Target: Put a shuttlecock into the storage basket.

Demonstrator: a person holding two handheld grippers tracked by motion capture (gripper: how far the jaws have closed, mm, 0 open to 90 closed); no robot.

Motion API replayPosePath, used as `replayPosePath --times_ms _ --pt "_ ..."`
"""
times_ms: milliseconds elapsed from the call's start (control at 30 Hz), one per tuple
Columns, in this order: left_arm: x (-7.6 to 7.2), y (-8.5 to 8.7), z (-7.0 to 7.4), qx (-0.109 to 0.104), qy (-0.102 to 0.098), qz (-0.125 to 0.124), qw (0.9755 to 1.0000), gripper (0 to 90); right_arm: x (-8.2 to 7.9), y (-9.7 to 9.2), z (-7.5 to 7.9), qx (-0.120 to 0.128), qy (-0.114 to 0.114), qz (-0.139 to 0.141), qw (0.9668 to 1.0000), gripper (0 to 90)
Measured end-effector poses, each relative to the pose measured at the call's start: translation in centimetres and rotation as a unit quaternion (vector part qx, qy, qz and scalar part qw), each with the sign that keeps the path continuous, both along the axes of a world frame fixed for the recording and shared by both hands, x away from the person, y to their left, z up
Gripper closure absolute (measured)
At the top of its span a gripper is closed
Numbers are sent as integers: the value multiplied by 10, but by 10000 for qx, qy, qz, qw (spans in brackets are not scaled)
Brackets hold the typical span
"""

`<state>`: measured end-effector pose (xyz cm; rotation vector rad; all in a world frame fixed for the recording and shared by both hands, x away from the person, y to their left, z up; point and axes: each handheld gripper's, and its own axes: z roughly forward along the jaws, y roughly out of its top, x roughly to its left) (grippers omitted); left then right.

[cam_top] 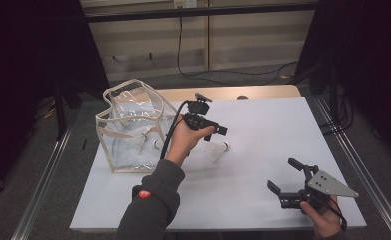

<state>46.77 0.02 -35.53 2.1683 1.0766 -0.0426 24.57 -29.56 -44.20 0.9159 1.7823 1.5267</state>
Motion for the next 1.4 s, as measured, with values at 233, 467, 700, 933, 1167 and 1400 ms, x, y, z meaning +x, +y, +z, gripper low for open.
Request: replayPosePath --times_ms 233,467,700,933,1167,1400 --pt "0 -4 -5 43 50 -40 10000 127 0 0 0 -9 2 13 10000 17" --pt "0 -9 -13 59 147 -50 9999 127 0 0 0 -11 8 17 10000 16" --pt "1 -16 -19 112 178 -123 9997 128 0 0 0 -10 4 25 10000 17" --pt "0 -19 -24 163 214 -144 9995 130 0 0 0 -10 -1 20 10000 16" --pt "-1 -23 -30 225 208 -196 9993 131 0 0 0 -23 -16 25 10000 16" --pt "0 -26 -33 216 176 -201 9994 145 0 0 0 -23 -32 28 10000 16"
